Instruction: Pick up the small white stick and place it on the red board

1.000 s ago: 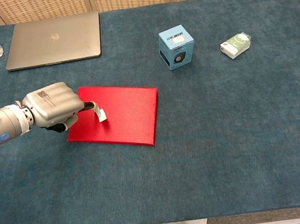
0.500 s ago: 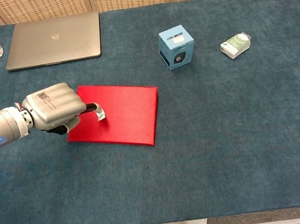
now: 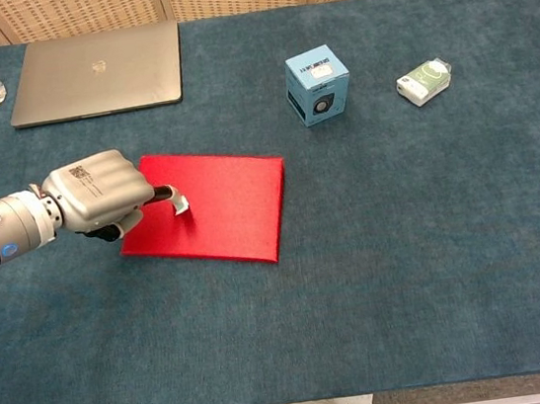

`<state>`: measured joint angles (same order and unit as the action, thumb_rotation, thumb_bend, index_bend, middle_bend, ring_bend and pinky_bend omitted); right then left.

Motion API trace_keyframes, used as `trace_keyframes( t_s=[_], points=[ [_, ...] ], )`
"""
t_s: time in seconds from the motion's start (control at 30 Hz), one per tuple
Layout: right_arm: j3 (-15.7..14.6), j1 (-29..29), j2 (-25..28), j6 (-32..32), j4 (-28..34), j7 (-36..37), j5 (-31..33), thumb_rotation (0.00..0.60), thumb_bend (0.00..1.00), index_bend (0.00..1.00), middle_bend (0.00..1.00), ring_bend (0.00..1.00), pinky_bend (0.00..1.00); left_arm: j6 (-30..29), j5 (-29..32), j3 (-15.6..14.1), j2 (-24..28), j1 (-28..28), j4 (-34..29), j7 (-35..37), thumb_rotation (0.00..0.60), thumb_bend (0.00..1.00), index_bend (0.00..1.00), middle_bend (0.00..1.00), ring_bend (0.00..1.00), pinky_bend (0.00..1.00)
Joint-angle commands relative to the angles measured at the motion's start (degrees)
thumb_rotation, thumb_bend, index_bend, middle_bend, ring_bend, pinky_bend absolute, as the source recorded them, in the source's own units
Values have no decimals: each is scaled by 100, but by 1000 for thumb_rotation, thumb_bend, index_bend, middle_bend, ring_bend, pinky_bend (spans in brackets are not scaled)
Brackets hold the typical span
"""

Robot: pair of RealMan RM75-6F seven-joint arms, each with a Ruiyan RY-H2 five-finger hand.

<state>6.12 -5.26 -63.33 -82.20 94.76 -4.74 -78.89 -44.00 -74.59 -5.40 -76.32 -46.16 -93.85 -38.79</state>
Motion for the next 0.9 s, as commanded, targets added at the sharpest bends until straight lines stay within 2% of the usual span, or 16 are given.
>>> trace_keyframes(
  t_s=[0.03,0.57,0.9],
  points=[
    [2,1,1,-5,5,-1,-2,600,362,383,509,541,443,14,61,10,-6,-8,38,-8,600,654,192,1000,1000,1000],
    [-4,47,25,-50,-11,46,-1,600,362,383,509,546,443,-80,-56,51,9,-66,-141,10,600,655,192,1000,1000,1000],
    [-5,67,31,-52,-63,107,8,600,362,383,509,547,443,10,94,66,-105,-132,-74,-88,600,655,192,1000,1000,1000]
  ],
)
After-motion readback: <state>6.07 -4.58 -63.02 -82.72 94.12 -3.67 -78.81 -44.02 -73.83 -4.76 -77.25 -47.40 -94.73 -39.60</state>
